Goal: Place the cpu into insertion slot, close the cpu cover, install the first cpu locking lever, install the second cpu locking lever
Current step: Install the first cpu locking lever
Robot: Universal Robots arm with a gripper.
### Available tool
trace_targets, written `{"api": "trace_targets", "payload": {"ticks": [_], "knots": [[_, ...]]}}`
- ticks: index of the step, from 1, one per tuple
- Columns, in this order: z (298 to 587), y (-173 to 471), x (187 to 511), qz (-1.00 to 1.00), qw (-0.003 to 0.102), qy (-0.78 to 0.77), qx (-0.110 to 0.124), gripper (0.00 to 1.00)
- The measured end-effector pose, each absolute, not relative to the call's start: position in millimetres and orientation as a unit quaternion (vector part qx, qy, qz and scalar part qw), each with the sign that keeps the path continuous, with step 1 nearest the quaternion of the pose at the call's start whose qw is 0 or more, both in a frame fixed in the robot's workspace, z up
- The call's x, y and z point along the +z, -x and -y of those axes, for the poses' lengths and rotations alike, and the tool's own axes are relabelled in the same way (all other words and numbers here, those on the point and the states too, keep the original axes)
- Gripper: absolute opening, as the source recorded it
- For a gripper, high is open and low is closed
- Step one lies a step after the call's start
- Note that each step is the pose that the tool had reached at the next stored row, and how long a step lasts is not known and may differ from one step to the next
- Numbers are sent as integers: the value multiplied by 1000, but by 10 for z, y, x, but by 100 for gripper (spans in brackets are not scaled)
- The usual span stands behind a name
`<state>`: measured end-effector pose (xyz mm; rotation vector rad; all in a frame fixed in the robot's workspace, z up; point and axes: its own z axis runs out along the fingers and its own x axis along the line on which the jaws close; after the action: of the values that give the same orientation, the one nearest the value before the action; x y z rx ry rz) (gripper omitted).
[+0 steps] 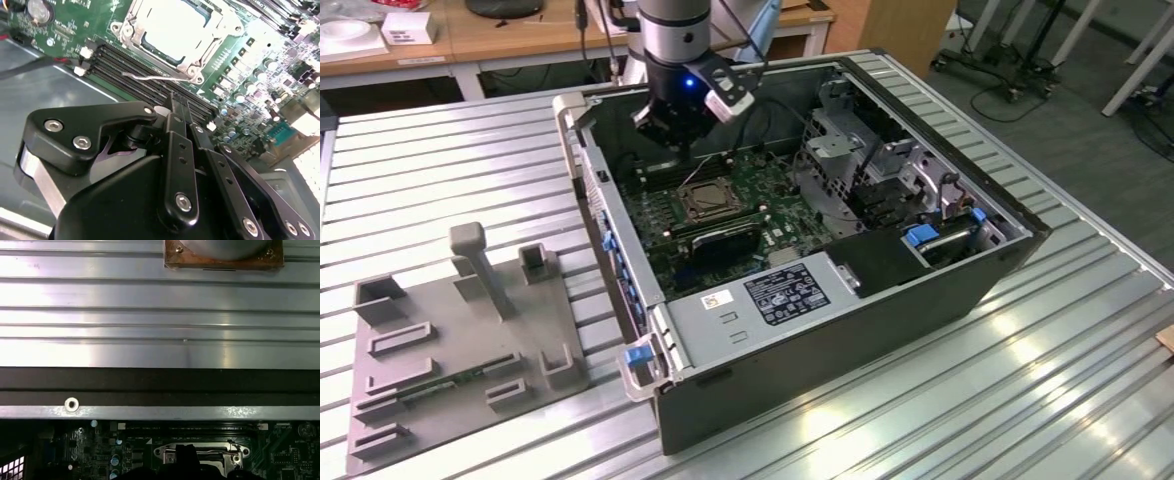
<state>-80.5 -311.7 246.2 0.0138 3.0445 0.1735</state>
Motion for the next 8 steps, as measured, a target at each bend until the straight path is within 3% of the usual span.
{"api": "trace_targets", "payload": {"ticks": [8], "knots": [[3109, 786, 2431, -997, 47, -24, 52, 11]]}}
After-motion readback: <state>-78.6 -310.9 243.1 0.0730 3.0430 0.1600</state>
